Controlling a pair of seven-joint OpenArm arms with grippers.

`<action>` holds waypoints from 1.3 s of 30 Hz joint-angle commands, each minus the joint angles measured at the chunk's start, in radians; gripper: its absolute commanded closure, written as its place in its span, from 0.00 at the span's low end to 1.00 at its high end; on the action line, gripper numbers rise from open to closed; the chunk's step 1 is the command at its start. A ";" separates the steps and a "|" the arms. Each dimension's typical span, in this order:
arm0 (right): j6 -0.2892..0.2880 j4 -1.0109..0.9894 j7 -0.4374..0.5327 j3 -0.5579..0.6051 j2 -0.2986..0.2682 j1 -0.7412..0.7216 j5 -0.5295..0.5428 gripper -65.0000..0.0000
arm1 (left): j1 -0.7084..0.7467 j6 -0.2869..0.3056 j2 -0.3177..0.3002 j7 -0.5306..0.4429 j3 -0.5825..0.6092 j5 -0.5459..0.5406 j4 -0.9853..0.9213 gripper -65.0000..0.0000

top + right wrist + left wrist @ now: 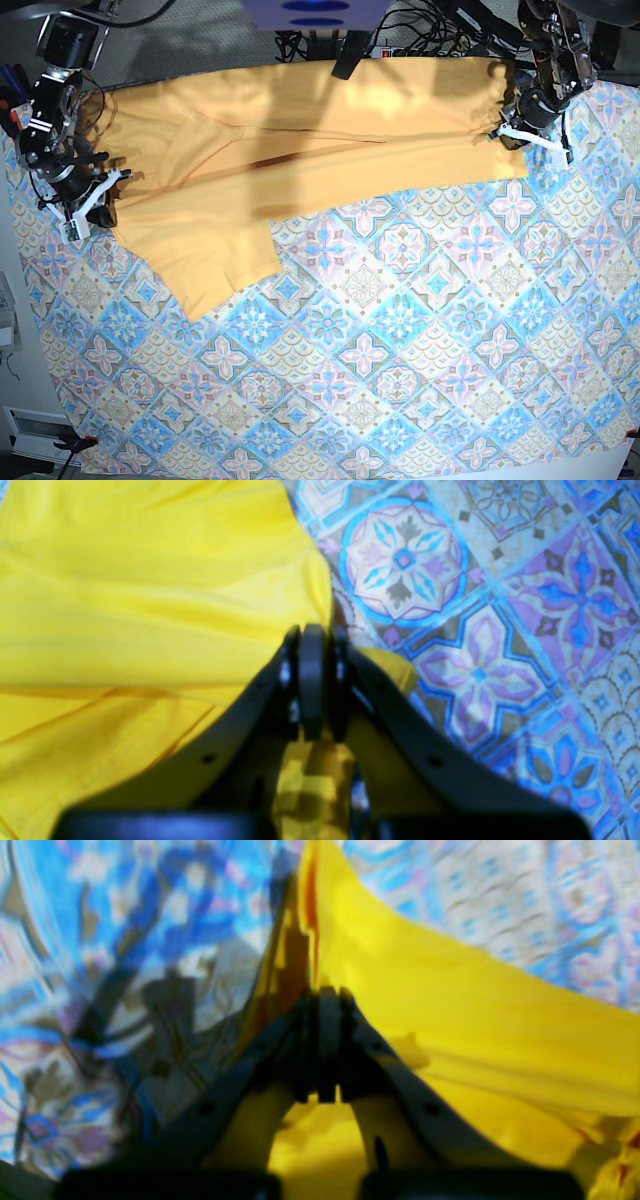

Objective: Fold the T-shirt properly
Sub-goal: 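Lift the held edges and pull them toward the robot base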

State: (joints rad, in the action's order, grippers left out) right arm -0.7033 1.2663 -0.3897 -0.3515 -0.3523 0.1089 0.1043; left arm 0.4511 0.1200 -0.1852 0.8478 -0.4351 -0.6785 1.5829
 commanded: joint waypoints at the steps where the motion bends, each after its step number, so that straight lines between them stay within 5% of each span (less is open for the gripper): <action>1: 0.005 0.017 0.024 -0.010 -0.023 -0.011 0.013 1.00 | -0.002 -0.003 -0.015 -0.014 -0.006 0.001 0.000 1.00; 9: 0.005 0.016 0.024 -0.004 -0.023 -0.011 0.013 1.00 | 0.010 -0.003 -0.015 0.015 -0.006 0.003 -0.014 1.00; 16: 0.005 0.013 0.024 -0.004 -0.021 -0.013 0.013 1.00 | -0.005 -0.004 -0.017 0.093 -0.011 -0.004 -0.013 0.70; 23: 0.005 0.006 0.024 -0.004 -0.021 -0.013 0.007 0.98 | -0.007 -0.004 -0.017 0.097 -0.011 -0.005 -0.011 0.69; 27: 0.005 0.006 0.024 -0.011 -0.021 -0.011 0.007 0.87 | -0.005 -0.004 -0.017 0.097 -0.011 -0.005 -0.011 0.69; 32: 0.080 0.019 0.030 -0.013 -0.017 -0.019 0.012 0.75 | -0.005 -0.004 -0.017 0.097 -0.011 -0.007 -0.011 0.70; 39: 0.078 0.029 0.030 -0.005 0.057 -0.107 0.012 0.74 | -0.007 -0.004 -0.012 0.097 -0.011 -0.007 -0.011 0.69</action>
State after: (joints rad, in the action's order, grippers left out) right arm -0.6250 1.2774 -0.3813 -0.3534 -0.2794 0.0151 0.1047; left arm 0.4377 0.1280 -0.1913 0.9314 -0.4416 -0.7010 1.5642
